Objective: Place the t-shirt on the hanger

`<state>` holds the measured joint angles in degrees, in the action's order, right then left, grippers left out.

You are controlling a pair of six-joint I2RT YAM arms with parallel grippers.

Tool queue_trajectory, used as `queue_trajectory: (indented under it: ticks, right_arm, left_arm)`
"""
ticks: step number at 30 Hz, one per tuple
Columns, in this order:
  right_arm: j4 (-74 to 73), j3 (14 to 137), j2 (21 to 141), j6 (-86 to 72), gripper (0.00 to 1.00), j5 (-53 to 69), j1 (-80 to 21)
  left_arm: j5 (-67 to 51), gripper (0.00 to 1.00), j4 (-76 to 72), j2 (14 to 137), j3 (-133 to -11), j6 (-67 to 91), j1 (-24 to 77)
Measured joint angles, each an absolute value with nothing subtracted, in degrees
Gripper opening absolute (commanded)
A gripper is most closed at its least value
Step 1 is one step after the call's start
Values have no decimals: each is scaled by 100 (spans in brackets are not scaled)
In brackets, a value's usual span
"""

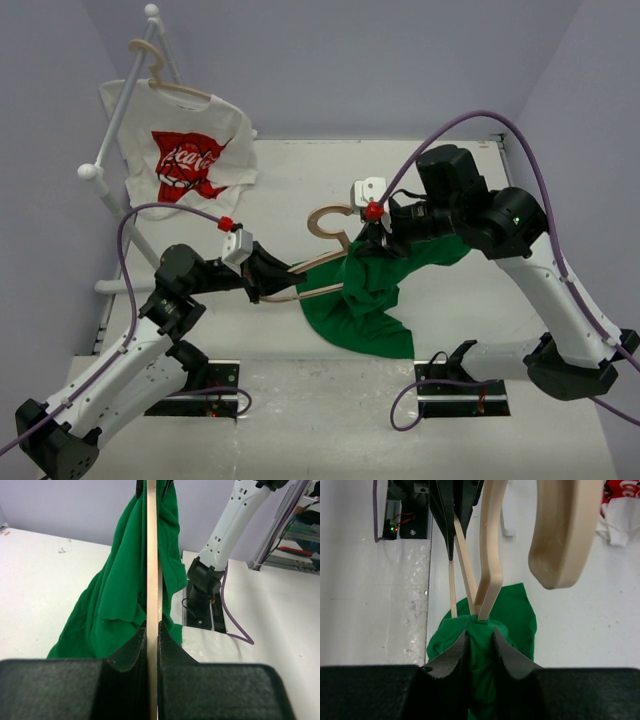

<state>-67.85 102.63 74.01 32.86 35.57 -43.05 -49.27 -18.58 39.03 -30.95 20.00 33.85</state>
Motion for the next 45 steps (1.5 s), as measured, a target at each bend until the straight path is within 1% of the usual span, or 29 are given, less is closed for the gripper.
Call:
queue_trajectory:
  ticks: [4, 9, 10, 11, 12, 13, 14, 19, 25, 26, 29, 30, 32, 33, 35, 37, 40, 45]
  right_arm:
    - [-6312, 9989, 7041, 3301, 0, 3522, -4298]
    - [-5770, 9515, 6652, 3306, 0, 3452, -4311]
    - [-5742, 9495, 6647, 3306, 0, 3447, -4311]
    - [-5716, 9479, 6646, 3307, 0, 3439, -4311]
    - [-5683, 9460, 6643, 3306, 0, 3420, -4311]
    - [-5647, 9434, 6637, 3300, 0, 3398, -4311]
    - [-5627, 9383, 6621, 3262, 0, 3402, -4313]
    - [-5371, 8782, 6394, 3095, 0, 3282, -4352]
    - [-4744, 8177, 6091, 2856, 0, 2628, -4220]
    - [-4614, 8116, 6048, 2804, 0, 2484, -4187]
    - [-4283, 7995, 5937, 2613, 0, 2034, -4138]
    - [-4185, 7971, 5905, 2552, 0, 1909, -4132]
    - [-4015, 7935, 5847, 2411, 0, 1655, -4128]
    - [-3940, 7923, 5821, 2337, 0, 1545, -4128]
    - [-3795, 7896, 5767, 2198, 0, 1407, -4126]
    - [-3669, 7825, 5692, 2094, 0, 1319, -4123]
    - [-3520, 7651, 5514, 1971, 0, 1301, -4123]
    - [-3411, 7429, 5148, 1827, 0, 1321, -4123]
  left_arm:
    - [-4688, 0, -1376, 3948, -3516, 1735, 3415]
    - [-4427, 0, -1244, 3900, -3607, 1629, 3507]
    - [-4413, 3, -1229, 3896, -3607, 1618, 3507]
    - [-4387, 17, -1207, 3892, -3607, 1591, 3507]
    - [-4352, 40, -1180, 3891, -3611, 1560, 3507]
    - [-4304, 78, -1157, 3889, -3619, 1534, 3507]
    - [-4142, 99, -1177, 3888, -3643, 1524, 3505]
    - [-2844, 100, -1388, 3842, -4125, 1600, 3446]
    - [-1328, 100, -1407, 3418, -4153, 2110, 3446]
    - [-1148, 97, -1424, 3321, -4091, 2230, 3446]
    - [-883, 72, -1633, 2965, -3646, 2631, 3446]
    - [-877, 68, -1769, 2908, -3465, 2766, 3446]
    - [-927, 72, -2189, 2882, -2984, 3076, 3446]
    - [-974, 76, -2419, 2918, -2710, 3233, 3448]
    - [-1086, 80, -2806, 3258, -2211, 3514, 3473]
    - [-1154, 80, -3118, 3844, -1868, 3798, 3534]
    - [-1246, 71, -3556, 4775, -1694, 4117, 3753]
    - [-1424, 63, -4517, 5992, -1861, 4526, 4146]
